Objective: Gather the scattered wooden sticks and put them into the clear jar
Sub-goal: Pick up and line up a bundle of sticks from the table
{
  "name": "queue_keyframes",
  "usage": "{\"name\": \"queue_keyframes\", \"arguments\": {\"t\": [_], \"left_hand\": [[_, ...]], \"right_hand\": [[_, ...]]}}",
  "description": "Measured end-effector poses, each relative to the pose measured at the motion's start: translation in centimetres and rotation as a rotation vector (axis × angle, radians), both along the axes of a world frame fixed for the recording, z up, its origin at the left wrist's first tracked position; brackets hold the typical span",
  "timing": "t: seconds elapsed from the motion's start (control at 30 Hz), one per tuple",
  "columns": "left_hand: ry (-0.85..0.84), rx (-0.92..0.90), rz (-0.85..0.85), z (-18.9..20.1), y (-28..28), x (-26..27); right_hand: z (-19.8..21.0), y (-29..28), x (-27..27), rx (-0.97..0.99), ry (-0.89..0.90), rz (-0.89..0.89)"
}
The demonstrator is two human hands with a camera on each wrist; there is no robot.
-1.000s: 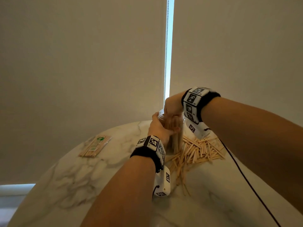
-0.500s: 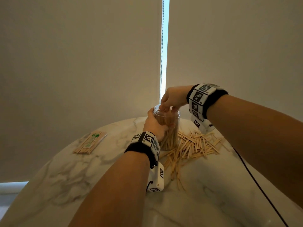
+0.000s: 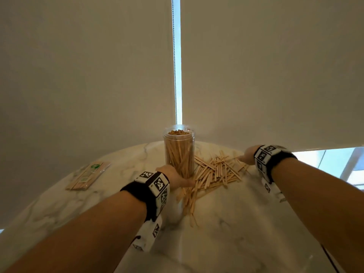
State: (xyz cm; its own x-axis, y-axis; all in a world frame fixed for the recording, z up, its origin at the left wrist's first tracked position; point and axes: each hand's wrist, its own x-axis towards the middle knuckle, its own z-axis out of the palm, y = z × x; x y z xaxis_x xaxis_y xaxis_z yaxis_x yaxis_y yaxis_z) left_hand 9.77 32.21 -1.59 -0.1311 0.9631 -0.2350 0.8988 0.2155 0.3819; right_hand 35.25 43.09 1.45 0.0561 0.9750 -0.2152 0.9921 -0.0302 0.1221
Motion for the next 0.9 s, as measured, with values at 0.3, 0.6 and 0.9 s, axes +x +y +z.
{"name": "queue_keyframes", "arguments": {"t": [0.3,0.6,0.9], "left_hand": [[0.256,-0.059,-0.013,-1.0,-0.6,3.3],[0.326,-0.072,-0.151,-0.1,-4.3,3.1],[0.356,-0.088,-0.141,-0.4,-10.7,2.1]], "right_hand": [[-2.3,-2.0,-6.1,-0.063,0.234,0.104],[-3.0,-6.9,-9.4,-0.052,0.286,0.153],[-3.0,-14.2,-9.2,-0.159,0.637,0.061]]}}
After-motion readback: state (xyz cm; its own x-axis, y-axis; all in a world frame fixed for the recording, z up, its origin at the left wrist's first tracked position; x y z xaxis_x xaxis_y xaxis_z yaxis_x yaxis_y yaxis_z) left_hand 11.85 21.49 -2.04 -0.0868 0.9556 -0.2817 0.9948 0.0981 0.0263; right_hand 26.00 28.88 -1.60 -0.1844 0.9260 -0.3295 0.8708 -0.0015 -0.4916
